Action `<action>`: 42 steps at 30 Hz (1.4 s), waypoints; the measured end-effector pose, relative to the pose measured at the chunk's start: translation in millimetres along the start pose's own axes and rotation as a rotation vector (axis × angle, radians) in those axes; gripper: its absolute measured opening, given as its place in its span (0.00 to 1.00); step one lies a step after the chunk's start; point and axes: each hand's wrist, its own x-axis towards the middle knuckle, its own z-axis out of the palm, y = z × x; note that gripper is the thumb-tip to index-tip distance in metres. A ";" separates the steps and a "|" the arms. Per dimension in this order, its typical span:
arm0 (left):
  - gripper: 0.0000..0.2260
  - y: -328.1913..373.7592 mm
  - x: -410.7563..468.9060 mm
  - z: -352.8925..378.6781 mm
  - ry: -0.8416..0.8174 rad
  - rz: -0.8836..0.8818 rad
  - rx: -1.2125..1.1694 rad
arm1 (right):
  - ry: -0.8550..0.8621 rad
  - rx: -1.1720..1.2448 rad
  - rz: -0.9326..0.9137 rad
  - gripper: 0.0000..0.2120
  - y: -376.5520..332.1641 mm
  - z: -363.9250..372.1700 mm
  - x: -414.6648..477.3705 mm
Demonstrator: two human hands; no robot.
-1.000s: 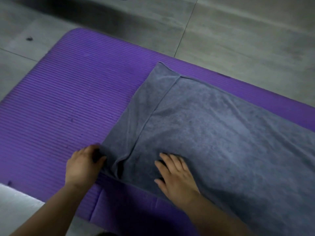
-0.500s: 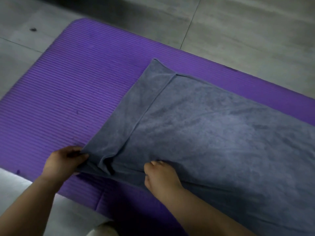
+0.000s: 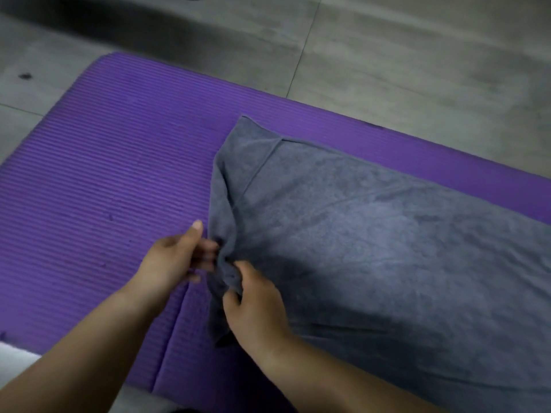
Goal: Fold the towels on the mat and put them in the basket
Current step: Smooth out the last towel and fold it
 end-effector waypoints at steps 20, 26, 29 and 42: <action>0.27 128.3 41.8 122.7 -0.226 0.153 0.209 | 0.102 0.104 0.205 0.05 71.7 -189.8 -58.8; 0.26 143.0 -52.8 281.5 -0.241 0.511 0.569 | 0.485 0.490 0.402 0.10 162.6 -272.4 -159.1; 0.27 150.6 -111.5 389.9 -0.388 0.752 0.596 | 0.794 0.542 0.447 0.10 217.4 -299.9 -217.5; 0.27 -87.5 -154.9 380.3 -0.847 1.193 1.189 | 1.374 0.279 1.071 0.18 381.0 -354.0 -328.2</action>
